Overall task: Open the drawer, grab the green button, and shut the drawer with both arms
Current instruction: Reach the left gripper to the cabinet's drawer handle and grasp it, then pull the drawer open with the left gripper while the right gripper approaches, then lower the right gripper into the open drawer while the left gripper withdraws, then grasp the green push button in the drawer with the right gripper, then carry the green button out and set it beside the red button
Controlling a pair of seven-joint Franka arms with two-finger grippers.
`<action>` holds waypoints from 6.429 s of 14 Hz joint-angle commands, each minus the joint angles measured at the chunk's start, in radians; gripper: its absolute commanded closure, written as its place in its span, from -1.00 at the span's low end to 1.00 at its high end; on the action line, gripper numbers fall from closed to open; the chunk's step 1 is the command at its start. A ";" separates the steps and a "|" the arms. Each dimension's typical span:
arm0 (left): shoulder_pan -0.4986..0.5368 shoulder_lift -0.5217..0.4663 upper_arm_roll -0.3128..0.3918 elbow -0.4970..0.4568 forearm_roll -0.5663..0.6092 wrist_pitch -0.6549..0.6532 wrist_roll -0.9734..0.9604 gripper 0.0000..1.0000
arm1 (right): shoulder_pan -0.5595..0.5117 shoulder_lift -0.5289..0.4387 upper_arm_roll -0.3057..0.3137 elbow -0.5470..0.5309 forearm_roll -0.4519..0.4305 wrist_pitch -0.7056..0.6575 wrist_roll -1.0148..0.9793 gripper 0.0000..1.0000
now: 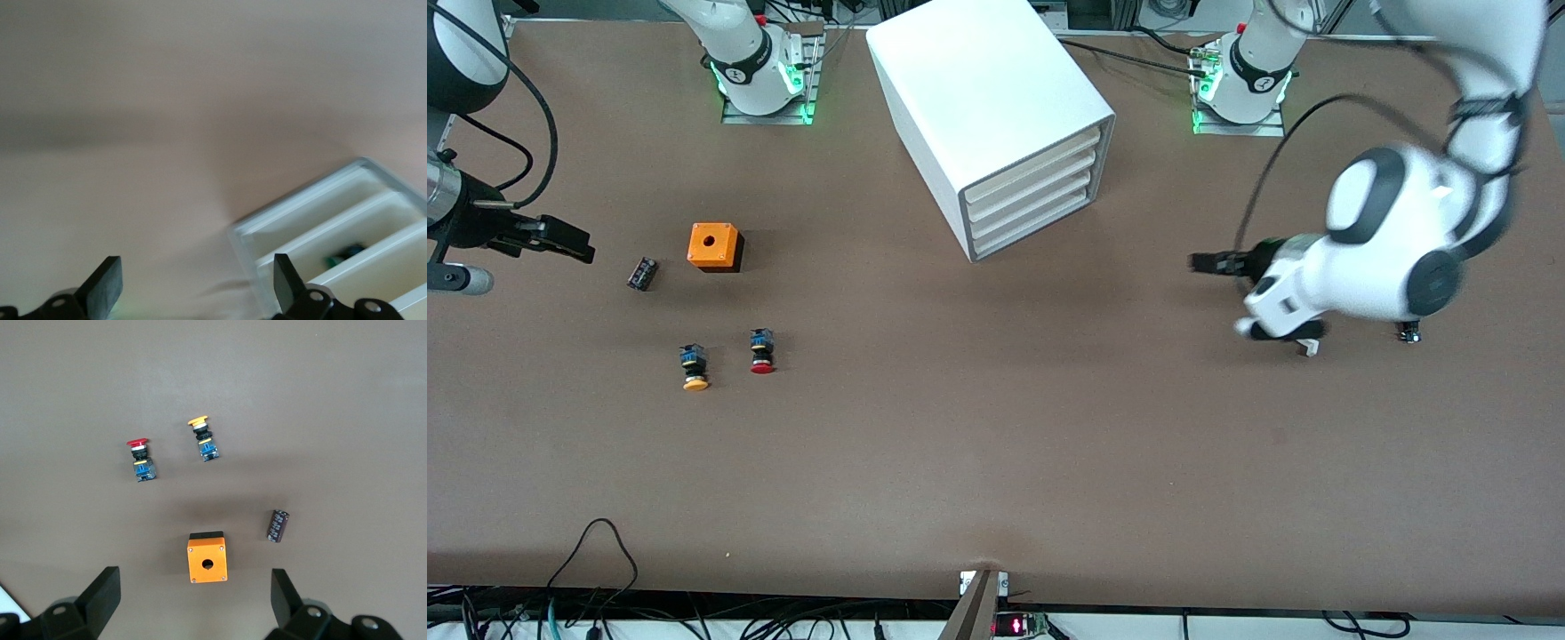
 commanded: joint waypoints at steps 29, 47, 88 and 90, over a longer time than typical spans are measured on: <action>0.013 0.155 -0.079 -0.187 -0.337 0.398 0.397 1.00 | 0.447 0.358 0.125 0.324 0.091 0.140 -0.043 -1.00; 0.151 -0.526 0.093 -0.018 0.411 -0.086 0.190 -1.00 | 0.687 0.684 0.259 0.466 -0.053 0.292 -0.769 -1.00; 0.164 -0.491 0.100 0.013 0.333 -0.108 0.190 -1.00 | 0.640 0.573 0.074 0.347 -0.076 0.422 -0.366 0.34; 0.159 -0.477 0.095 0.035 0.313 -0.123 0.190 -1.00 | 0.617 0.560 -0.014 0.297 -0.070 0.424 -0.302 0.34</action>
